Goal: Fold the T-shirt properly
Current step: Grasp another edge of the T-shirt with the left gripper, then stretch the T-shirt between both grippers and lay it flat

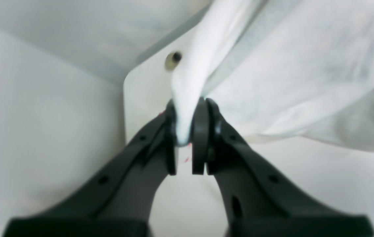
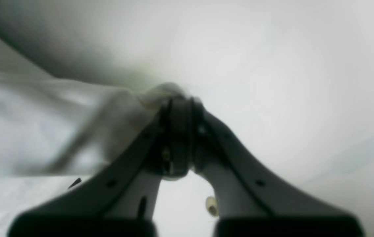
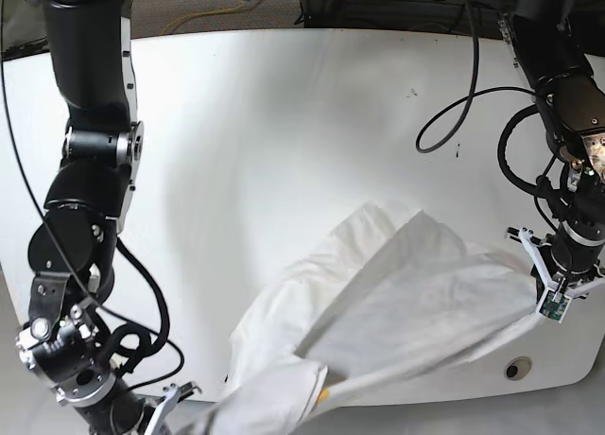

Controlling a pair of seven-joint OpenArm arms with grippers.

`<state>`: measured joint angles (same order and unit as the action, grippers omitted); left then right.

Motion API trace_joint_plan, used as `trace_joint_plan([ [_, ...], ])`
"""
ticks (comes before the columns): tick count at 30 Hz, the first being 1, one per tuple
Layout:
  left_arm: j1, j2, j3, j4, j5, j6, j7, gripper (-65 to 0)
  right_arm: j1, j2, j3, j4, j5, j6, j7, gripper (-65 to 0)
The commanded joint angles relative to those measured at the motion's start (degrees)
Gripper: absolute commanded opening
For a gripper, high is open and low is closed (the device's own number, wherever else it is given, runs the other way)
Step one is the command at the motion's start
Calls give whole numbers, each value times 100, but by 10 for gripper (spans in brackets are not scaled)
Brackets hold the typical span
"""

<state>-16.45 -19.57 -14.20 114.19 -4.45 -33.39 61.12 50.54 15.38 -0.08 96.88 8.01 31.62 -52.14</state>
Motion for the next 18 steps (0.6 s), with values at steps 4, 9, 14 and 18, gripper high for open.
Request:
trace_joint_plan([
  [4, 462, -52, -9, 102, -17, -182, 46, -633, -892, 58, 364, 690, -32, -45, 119, -650],
  [9, 1148, -34, -44, 111, -17, -516, 486, -633, -2149, 32, 724, 1226, -5, -45, 119, -650],
  [14, 1966, -8, -44, 111, -26, -648, 626, -636, -3529, -179, 1181, 1675, 3, -45, 119, -650],
  [18, 2713, -8, -44, 111, -26, -648, 600, -636, -4663, -584, 1858, 1780, 3, 122, 119, -650],
])
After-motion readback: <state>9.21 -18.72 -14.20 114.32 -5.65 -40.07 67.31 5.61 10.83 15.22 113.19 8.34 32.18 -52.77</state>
